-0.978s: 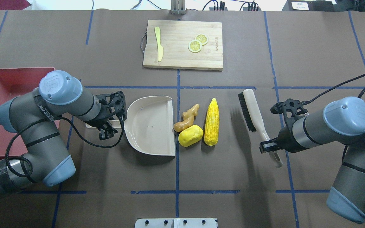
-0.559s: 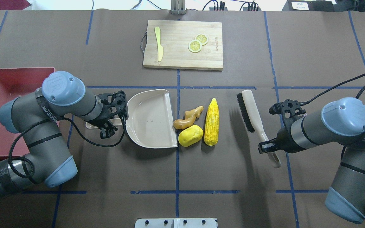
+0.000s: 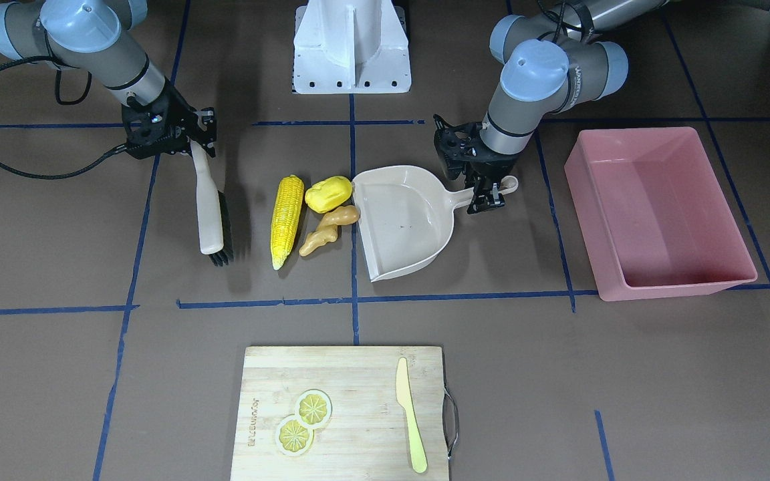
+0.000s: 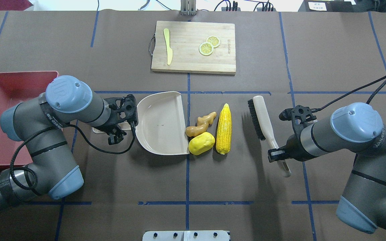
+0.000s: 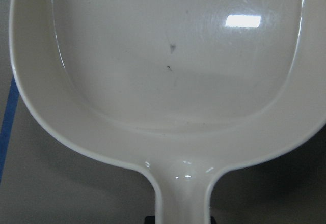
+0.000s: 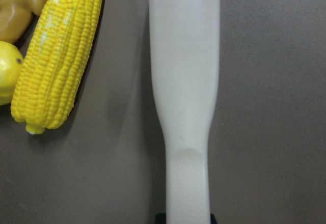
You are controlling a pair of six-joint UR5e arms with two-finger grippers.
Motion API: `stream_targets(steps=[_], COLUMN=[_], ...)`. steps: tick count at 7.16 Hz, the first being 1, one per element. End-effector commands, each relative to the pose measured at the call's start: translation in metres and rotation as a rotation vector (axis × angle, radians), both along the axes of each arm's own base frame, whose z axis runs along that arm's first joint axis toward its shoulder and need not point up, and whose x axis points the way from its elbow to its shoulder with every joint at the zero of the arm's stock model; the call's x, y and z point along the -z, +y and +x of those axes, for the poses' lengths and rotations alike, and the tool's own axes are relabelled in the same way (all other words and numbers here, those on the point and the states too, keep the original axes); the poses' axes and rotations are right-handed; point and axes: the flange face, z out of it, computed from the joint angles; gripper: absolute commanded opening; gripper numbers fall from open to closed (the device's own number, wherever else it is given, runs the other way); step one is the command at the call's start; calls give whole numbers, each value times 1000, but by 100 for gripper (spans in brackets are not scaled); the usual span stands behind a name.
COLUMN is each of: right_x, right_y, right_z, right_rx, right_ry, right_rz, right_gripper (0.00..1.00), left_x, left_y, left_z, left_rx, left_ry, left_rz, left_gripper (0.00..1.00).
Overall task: Sweep and dump trash into bin
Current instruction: 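Tilt the dustpan up with the left gripper while the right brings the brush over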
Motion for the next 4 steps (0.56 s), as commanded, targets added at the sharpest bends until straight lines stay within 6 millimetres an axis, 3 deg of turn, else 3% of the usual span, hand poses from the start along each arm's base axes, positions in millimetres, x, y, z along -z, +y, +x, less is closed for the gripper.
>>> stream_targets(steps=[1,3,4], right_x=[13,35,35], right_y=[2,3,4], right_z=[-6,-28,-30], right_rx=[-74,-78,-74], right_ry=[4,53,58], right_rz=[-133,-192,-194], right_gripper=[0,0,0], left_x=[-1,6,13], left_y=[-1,0,-1], left_z=[-2,-3,-1], left_rx=[-39,-83,-102], left_ry=[-28,-77,-86], left_rz=[36,58,75], left_gripper=[5,4,4])
